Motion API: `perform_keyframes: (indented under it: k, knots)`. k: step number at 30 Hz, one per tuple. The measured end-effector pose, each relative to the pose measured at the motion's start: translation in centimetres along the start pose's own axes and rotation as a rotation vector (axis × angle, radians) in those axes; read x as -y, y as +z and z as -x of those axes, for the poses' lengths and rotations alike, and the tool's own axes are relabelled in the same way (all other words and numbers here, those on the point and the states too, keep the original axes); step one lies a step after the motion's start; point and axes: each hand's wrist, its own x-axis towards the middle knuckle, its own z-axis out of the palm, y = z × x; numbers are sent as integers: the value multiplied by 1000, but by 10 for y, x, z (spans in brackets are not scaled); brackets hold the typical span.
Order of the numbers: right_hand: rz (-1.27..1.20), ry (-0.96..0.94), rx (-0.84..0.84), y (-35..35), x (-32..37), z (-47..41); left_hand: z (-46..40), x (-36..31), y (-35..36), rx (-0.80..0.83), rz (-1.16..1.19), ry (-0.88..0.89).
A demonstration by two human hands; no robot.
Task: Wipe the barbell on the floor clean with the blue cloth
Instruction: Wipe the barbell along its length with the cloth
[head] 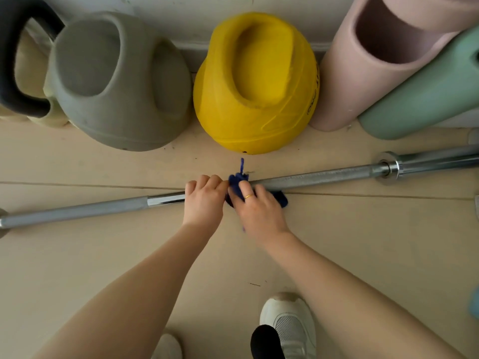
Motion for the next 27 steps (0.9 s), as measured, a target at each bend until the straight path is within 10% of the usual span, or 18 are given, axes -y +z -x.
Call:
perform_keyframes:
  k: [6,15,21,27]
  knots:
    - [103,412,20,4,-40,-7,-11,8,-3,62,110,-9]
    - [13,132,67,6,-20,-18,-30,6,-13,208,163,-124]
    - [11,559,37,2,-73,-4,-24,6,-7,196,153,-121]
    - [25,107,94,1,-55,-2,-24,-1,-12,239,131,-170]
